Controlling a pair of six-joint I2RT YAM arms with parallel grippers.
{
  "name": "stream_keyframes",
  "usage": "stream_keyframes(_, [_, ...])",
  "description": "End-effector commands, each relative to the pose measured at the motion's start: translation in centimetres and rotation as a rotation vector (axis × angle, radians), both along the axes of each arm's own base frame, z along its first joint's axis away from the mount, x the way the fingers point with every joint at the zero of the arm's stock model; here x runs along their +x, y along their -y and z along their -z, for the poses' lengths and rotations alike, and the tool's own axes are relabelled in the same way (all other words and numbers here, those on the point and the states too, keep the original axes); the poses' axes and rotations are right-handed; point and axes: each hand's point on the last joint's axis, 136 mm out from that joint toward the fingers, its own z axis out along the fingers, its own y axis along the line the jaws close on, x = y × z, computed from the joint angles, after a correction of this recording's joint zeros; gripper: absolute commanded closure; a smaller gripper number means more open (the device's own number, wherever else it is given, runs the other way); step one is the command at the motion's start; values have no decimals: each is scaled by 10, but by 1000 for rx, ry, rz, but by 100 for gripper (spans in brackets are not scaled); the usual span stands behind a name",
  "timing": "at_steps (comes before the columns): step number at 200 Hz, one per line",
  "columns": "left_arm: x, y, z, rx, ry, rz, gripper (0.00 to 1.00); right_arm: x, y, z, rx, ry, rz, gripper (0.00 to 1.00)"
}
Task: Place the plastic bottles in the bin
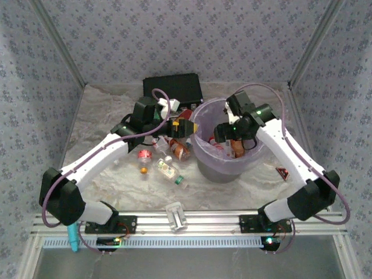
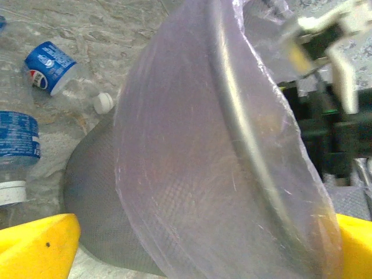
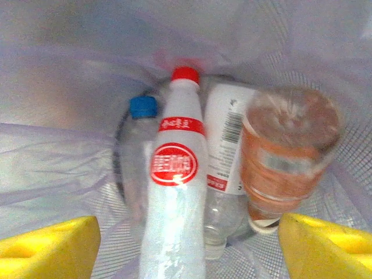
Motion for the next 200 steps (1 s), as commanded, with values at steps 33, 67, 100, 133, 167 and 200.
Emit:
stream_keyframes(33, [-8, -26, -16, 111, 67, -53, 0, -14, -13, -67, 171, 119, -76, 14])
stream_keyframes(67, [-8, -69, -11, 229, 50, -156, 0, -9, -16, -104, 245, 235, -98, 12])
stream_keyframes(100, [1, -152, 20, 431, -48, -393, 0, -5, -20, -137, 316, 346, -127, 11])
stream_keyframes(133, [10, -241, 73, 711, -169, -679, 0, -7, -29, -165, 413, 442, -178, 11])
stream_keyframes(167, [19, -277, 116, 848, -229, -799, 0, -11, -20, -199, 498, 507, -162, 9])
stream_keyframes(200, [26, -293, 145, 897, -260, -831, 0, -10, -6, -210, 535, 525, -119, 8])
